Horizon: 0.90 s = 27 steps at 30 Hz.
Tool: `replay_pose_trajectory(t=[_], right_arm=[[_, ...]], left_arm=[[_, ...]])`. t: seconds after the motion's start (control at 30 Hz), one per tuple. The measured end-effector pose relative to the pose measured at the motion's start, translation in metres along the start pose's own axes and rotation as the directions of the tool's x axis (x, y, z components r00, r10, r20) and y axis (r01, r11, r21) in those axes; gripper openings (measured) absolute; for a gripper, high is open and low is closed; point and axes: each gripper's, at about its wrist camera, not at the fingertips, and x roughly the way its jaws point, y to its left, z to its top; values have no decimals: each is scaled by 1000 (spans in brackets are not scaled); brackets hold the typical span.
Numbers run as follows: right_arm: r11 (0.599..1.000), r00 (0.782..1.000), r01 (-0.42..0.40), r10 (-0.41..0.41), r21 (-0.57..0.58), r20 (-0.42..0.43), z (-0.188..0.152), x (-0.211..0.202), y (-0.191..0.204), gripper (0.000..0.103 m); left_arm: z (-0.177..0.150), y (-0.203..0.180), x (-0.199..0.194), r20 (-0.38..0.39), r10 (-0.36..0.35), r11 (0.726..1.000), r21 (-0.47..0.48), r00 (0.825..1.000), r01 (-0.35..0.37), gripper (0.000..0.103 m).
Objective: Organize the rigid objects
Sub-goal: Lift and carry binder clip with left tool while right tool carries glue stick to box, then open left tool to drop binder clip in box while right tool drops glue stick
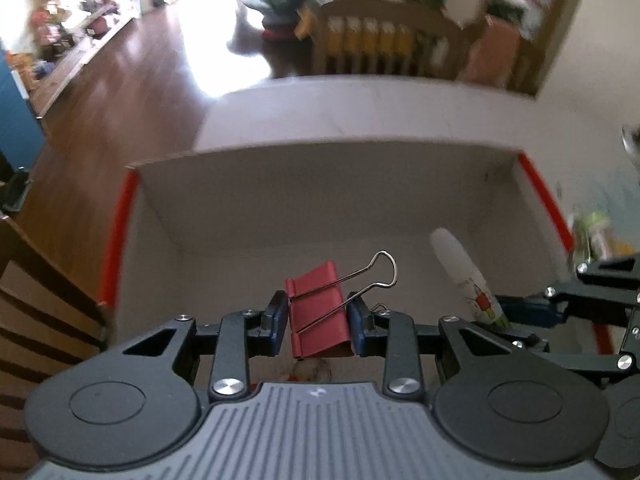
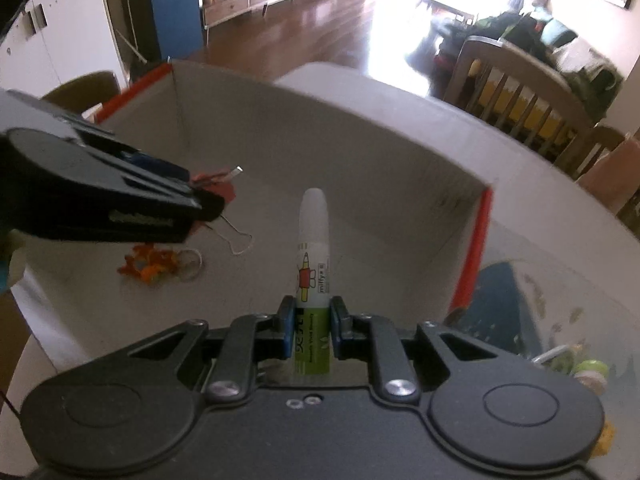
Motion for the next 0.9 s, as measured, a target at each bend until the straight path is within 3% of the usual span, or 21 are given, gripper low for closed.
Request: replay_pose_trajectory(t=[0.3, 0.57, 0.67, 0.9], right_arm=[[1000, 997, -16, 17, 15, -78, 1, 12, 6, 17], [999, 996, -33, 36, 40, -77, -1, 7, 6, 20], [998, 996, -46, 50, 51, -70, -3, 2, 5, 21], [993, 996, -80, 82, 90, -25, -9, -17, 0, 26]], left_arm=[[-1, -3, 27, -128, 1, 999, 50, 992, 5, 31], [-2, 4, 41, -212, 2, 1000, 26, 977, 4, 31], [-3, 7, 43, -227, -7, 1000, 9, 974, 9, 32], [-10, 6, 25, -177, -13, 1000, -6, 984, 12, 32]])
